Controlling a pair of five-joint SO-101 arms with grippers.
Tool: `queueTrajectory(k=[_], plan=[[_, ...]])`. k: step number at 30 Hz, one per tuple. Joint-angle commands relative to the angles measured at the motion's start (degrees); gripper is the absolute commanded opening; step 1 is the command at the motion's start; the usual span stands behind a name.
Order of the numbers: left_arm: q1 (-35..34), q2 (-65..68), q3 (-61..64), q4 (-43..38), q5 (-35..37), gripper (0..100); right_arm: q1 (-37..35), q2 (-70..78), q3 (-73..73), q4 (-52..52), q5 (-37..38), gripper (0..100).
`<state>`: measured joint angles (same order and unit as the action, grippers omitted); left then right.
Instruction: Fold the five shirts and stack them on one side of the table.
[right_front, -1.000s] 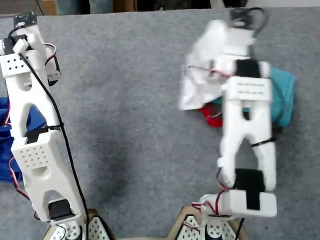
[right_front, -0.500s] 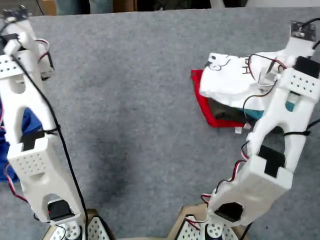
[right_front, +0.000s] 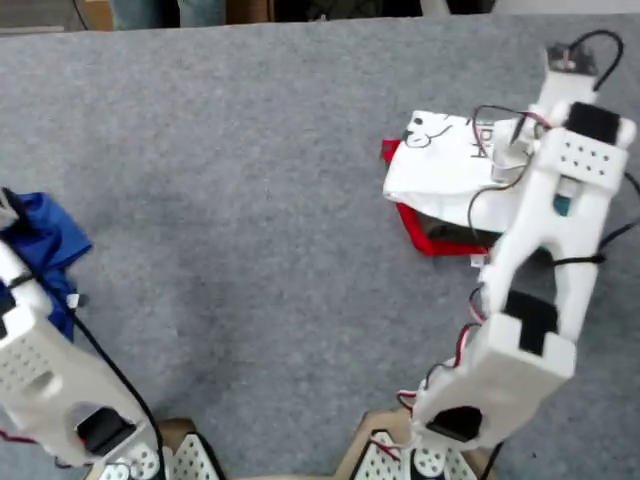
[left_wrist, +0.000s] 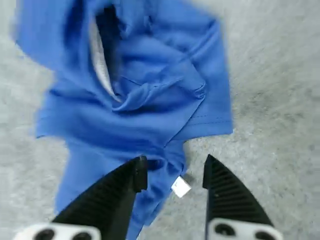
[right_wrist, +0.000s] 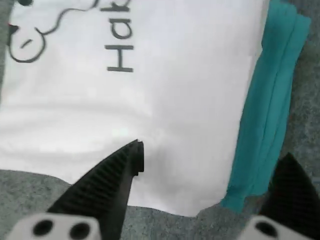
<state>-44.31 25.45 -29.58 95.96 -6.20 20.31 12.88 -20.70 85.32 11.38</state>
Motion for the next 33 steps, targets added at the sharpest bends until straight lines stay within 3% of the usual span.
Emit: queueTrajectory(k=[1,5,9,16,21,25,33], plan=[[-0.7,3.3,-0.3,-4.1,6.3,21,-4.6,-6.3,-2.8,0.5,-0.3,43.0],[-1.4,10.4,-4.1,-4.5,9.6,18,-7.2,-10.4,-2.7,0.5,-0.3,43.0],[-1.4,15.3,-7.8,-3.8,9.4,2,-7.6,-14.2,-2.3,0.5,-0.3,43.0],[3.6,16.0,-17.9,5.0,7.0,3,-7.6,-18.4,-2.8,3.3,-0.3,43.0],[9.6,8.3,-13.3,5.1,6.1,3,-7.6,-20.4,-2.8,4.0,-0.3,43.0],[19.2,-2.0,-4.3,5.1,4.6,3,-7.6,-20.4,-2.8,3.6,-0.3,43.0],[50.4,-20.0,8.6,4.8,0.8,3,-7.3,-20.6,-2.8,1.7,-1.8,43.1]])
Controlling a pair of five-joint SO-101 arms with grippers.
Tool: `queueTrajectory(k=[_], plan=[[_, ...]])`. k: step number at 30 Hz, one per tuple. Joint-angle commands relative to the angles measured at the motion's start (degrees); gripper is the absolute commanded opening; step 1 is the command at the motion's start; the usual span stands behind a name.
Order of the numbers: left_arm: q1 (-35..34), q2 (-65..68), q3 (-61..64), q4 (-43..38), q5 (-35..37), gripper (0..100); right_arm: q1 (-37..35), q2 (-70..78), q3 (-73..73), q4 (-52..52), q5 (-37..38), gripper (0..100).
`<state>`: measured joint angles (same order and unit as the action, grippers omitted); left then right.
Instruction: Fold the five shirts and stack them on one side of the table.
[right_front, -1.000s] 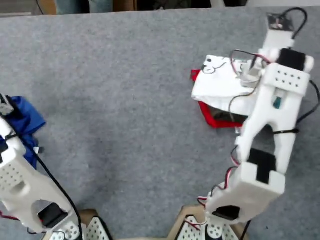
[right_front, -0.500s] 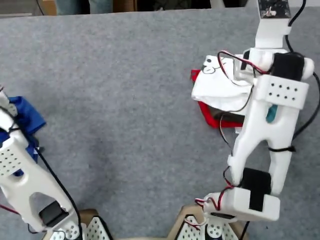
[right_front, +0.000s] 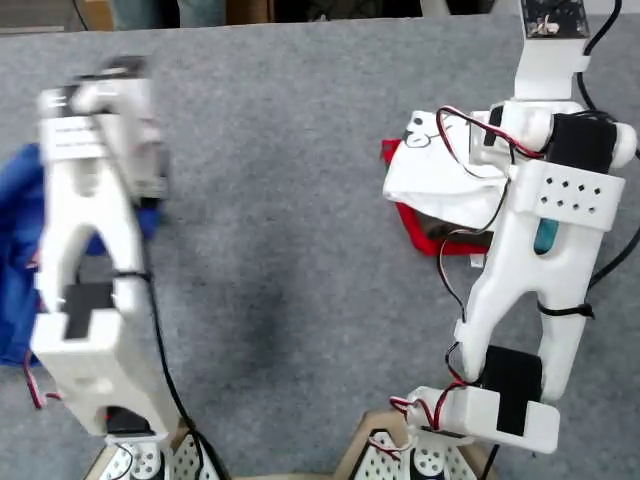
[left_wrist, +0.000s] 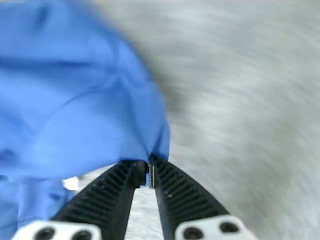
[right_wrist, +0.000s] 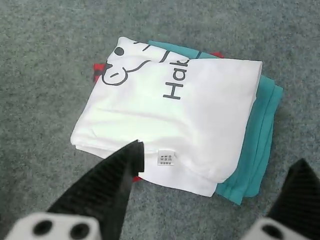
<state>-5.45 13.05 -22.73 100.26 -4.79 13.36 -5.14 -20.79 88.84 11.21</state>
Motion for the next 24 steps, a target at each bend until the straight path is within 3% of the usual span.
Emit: queueTrajectory(k=[1,6,10,12,15,19,22,24], plan=[[15.6,-9.3,2.5,0.4,-0.6,3,-0.4,-2.6,-2.8,-2.7,-2.9,43.1],[33.3,-16.5,5.2,0.6,-7.5,3,-0.9,-2.1,-2.7,-4.0,-4.4,43.1],[38.7,-25.5,9.4,0.6,-8.9,5,-2.5,-2.1,-2.7,-5.1,-4.3,43.1],[37.2,-28.9,12.1,0.5,-5.6,14,-3.3,-2.1,-2.6,-5.1,-4.2,43.3],[29.1,-31.6,15.0,-0.6,2.6,27,-4.6,-2.1,-2.2,-5.1,-4.3,43.3],[22.5,-31.8,17.7,-1.8,5.0,27,-6.4,-2.0,-2.2,-4.9,-4.4,43.2],[21.3,-32.4,20.6,0.4,0.6,27,-8.0,-2.1,-2.3,-1.7,-4.1,43.1],[15.8,-33.5,23.7,0.5,-1.9,26,-10.1,-2.5,-2.6,3.5,-4.1,43.1]])
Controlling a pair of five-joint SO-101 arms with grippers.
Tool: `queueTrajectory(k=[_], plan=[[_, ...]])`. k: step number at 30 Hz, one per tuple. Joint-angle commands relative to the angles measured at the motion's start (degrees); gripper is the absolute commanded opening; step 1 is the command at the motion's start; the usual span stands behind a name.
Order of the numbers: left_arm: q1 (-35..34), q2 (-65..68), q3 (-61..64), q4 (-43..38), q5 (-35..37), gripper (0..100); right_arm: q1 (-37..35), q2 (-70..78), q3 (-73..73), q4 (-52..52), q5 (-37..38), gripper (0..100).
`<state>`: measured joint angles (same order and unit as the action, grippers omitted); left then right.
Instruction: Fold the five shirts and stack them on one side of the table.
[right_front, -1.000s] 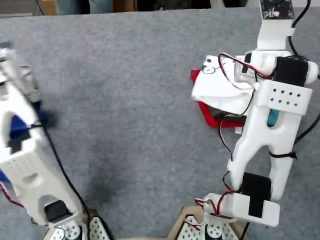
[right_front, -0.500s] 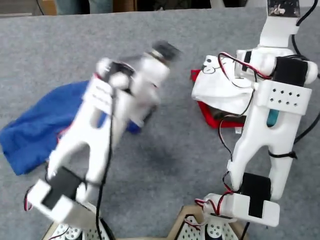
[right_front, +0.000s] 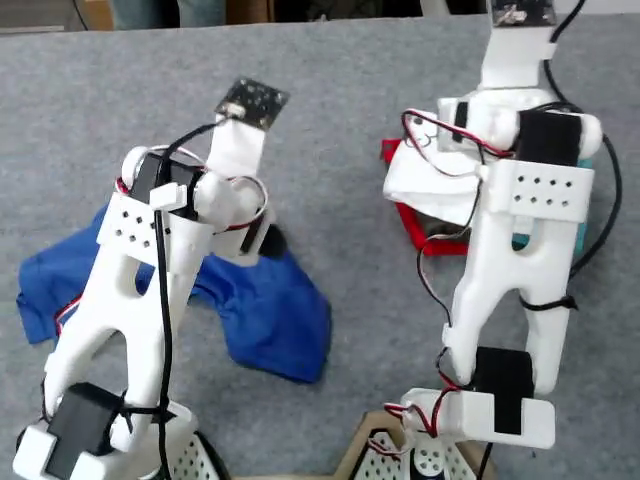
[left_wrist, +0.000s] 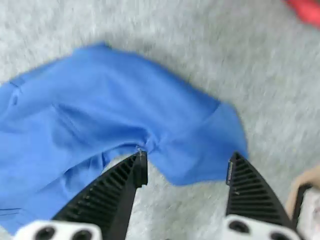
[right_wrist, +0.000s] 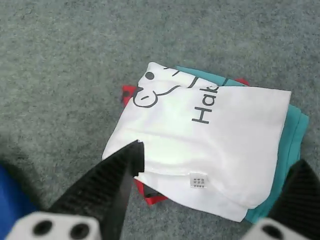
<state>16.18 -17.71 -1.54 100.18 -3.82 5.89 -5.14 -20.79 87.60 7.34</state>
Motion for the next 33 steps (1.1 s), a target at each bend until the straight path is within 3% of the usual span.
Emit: queueTrajectory(k=[1,4,7,11,16,21,28,30,33], plan=[[-9.3,-3.2,4.3,0.5,-4.0,26,-4.0,-2.6,-2.7,8.2,-0.2,43.0],[-20.2,-3.6,10.2,0.4,-9.4,24,-6.8,-3.2,-1.5,13.6,0.5,42.6],[-33.3,-3.6,16.5,-3.4,-16.3,22,-8.1,-7.1,2.9,13.6,0.9,34.1],[-50.5,-3.5,24.1,-15.1,-23.6,21,-17.6,-13.7,17.0,13.5,2.7,16.9],[-63.5,-3.5,30.1,-30.3,-25.3,21,-32.6,-15.1,35.7,4.4,2.9,15.3],[-64.3,-3.4,34.7,-33.3,-25.7,21,-38.7,-10.9,44.4,-13.2,-0.3,17.0],[-59.7,-1.4,40.3,-38.3,-25.3,20,-43.7,5.2,45.2,-26.7,-5.3,21.3],[-59.7,0.0,39.8,-39.9,-25.3,14,-43.7,9.7,45.1,-29.7,-5.2,17.7],[-60.0,2.5,37.5,-41.1,-25.3,5,-43.7,13.9,43.2,-31.3,-5.5,4.2]])
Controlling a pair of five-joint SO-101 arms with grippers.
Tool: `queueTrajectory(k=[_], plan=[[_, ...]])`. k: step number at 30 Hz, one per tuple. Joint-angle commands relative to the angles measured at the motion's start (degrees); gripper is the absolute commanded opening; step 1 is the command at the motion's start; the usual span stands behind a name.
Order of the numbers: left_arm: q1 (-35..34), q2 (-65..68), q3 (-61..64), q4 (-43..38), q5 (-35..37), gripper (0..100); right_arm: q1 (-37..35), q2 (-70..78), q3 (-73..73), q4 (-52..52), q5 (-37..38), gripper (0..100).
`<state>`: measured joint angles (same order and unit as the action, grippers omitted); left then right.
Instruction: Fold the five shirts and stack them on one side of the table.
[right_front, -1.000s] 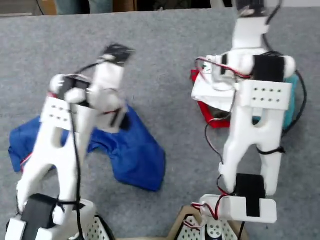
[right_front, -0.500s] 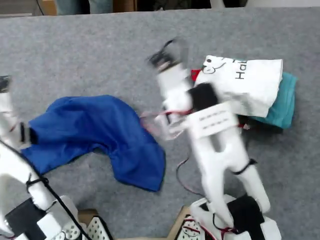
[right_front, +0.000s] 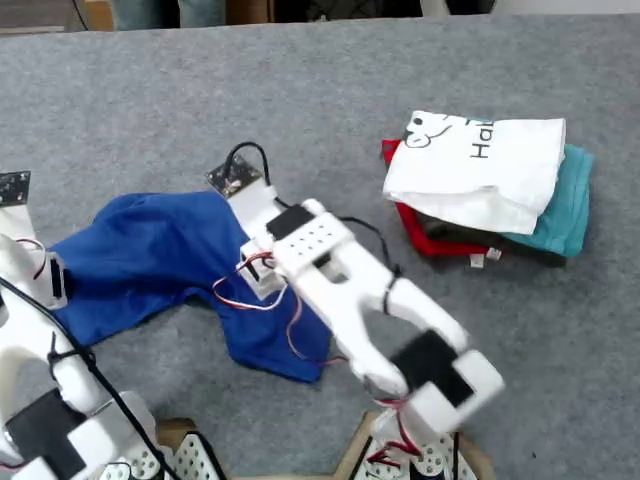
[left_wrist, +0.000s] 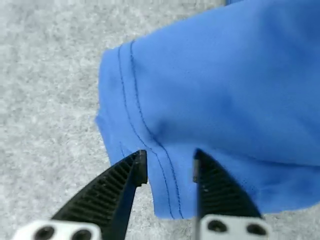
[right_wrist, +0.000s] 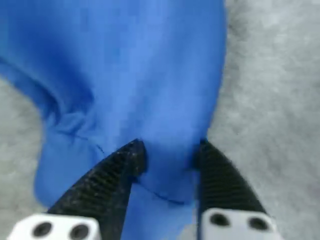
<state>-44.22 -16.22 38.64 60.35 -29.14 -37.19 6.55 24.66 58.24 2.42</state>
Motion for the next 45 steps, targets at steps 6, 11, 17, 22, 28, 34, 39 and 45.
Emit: queueTrajectory(k=[6,11,17,22,28,34,39,45], plan=[[-1.1,5.9,-10.9,-0.7,0.1,3,3.5,3.6,-8.8,-0.9,-0.2,1.3],[-1.2,11.3,-18.4,-1.1,0.9,3,9.1,4.9,-18.5,-1.9,-0.1,1.4],[-0.8,21.7,-29.8,-0.7,13.1,3,12.7,14.0,-29.3,-0.5,1.8,1.8],[-1.5,27.3,-40.0,6.7,15.8,3,14.7,18.6,-36.6,5.4,-4.6,23.1],[-1.9,27.9,-45.7,11.1,15.7,3,16.6,16.2,-44.8,14.4,-7.2,37.9],[-2.3,27.8,-45.1,11.5,15.7,3,17.4,13.1,-54.7,28.7,-14.6,23.9],[-3.5,26.5,-45.1,12.5,15.7,3,17.9,12.4,-60.4,40.3,-14.9,12.9],[-3.5,18.6,-40.0,13.7,15.7,3,17.9,8.0,-50.0,43.0,-15.6,8.7]])
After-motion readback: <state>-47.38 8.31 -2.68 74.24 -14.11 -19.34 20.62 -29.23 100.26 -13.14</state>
